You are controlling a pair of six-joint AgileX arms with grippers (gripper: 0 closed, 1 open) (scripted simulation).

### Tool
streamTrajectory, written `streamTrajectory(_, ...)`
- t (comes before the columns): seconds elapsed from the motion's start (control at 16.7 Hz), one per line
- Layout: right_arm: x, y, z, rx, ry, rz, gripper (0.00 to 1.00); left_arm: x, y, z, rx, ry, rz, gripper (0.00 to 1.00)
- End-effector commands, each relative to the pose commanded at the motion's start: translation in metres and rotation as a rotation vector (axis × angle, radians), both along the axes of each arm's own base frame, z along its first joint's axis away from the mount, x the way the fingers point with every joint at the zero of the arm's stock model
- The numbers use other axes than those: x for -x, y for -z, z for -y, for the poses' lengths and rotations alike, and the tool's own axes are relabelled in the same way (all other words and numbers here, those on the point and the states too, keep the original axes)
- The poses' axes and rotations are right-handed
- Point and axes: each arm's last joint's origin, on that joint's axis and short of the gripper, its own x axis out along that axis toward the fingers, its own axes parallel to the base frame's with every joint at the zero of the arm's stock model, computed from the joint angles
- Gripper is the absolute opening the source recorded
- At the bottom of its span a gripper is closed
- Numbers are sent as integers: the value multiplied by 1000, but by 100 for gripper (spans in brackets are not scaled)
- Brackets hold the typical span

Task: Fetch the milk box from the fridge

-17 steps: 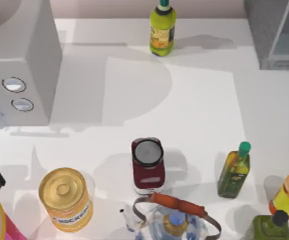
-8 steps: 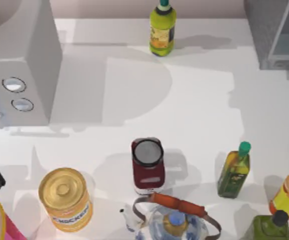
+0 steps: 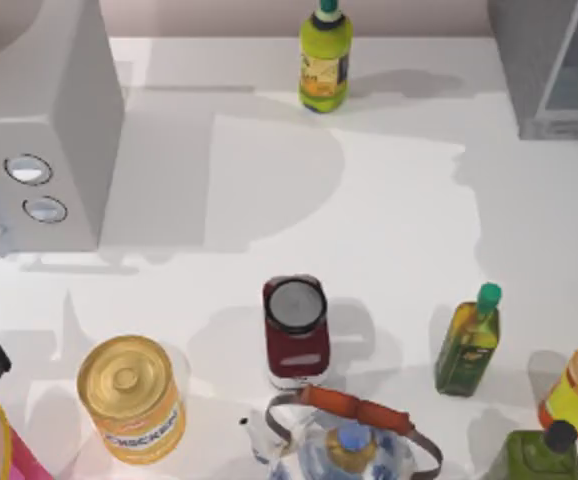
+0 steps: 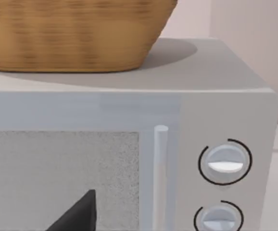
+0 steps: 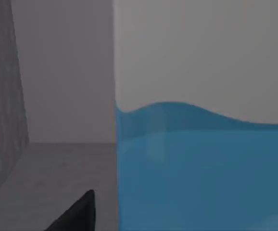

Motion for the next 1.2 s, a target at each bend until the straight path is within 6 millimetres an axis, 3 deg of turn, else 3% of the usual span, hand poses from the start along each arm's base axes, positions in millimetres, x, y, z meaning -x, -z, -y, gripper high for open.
streamTrajectory(0.18, -22, 0, -1, 0, 0, -1, 100, 0, 0, 0, 0, 0, 0, 100)
streamTrajectory(0.48, -25, 0, -1, -1, 0, -5, 100, 0, 0, 0, 0, 0, 0, 100)
streamTrajectory(1.2, -25, 0, -1, -1, 0, -5, 10, 0, 0, 0, 0, 0, 0, 100)
